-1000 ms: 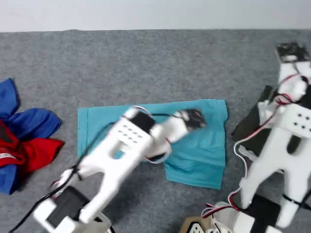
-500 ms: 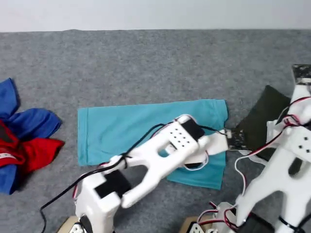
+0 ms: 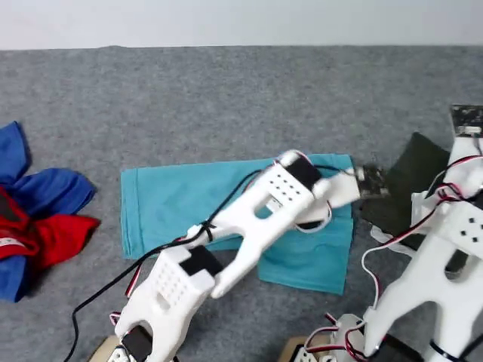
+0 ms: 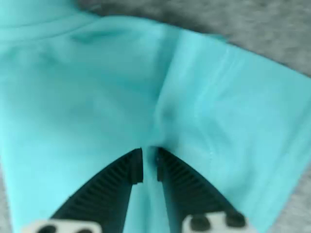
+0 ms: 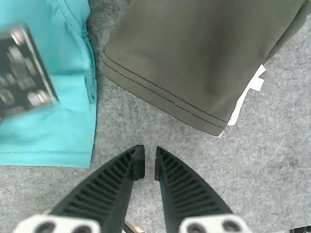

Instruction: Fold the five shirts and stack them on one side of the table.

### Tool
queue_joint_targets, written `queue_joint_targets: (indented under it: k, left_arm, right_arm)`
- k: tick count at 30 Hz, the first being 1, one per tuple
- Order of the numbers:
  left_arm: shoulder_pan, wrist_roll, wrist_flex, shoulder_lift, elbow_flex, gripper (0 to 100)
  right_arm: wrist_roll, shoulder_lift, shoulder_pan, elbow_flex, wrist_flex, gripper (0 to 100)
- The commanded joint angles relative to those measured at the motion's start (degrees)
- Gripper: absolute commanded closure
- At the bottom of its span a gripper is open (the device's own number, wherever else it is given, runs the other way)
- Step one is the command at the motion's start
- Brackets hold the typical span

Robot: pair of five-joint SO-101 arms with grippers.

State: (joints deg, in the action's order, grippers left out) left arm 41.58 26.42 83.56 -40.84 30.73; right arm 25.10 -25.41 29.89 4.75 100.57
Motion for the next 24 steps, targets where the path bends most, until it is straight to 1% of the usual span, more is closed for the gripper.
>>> queue_joint_targets:
  k: [1, 7, 11, 13, 14, 18, 24]
  left_arm:
    - [-1.76, 2.29, 2.81, -1.58, 6.46, 93]
    - [-4.84, 2.29, 7.03, -6.33, 14.29, 93]
    - [-4.13, 2.29, 13.10, -6.59, 22.11, 93]
    - [-2.81, 2.29, 16.62, -6.59, 26.15, 93]
    - [-2.20, 1.93, 17.14, -6.59, 27.03, 93]
    - [0.18, 0.70, 17.14, -4.40, 24.92, 93]
    - [6.95, 0.70, 16.88, 1.58, 11.74, 93]
  right_arm:
    - [-0.35, -1.98, 1.01, -0.44, 2.24, 95.3]
    - [-0.35, -1.98, 1.01, -0.44, 2.24, 95.3]
    - [-0.35, -1.98, 1.01, -0.44, 2.24, 95.3]
    - [-0.35, -1.98, 1.01, -0.44, 2.24, 95.3]
    - [-0.35, -1.98, 1.01, -0.44, 2.24, 95.3]
    - [-0.35, -1.98, 1.01, -0.44, 2.24, 95.3]
    - [-0.35, -1.98, 1.10, -0.44, 2.33, 95.3]
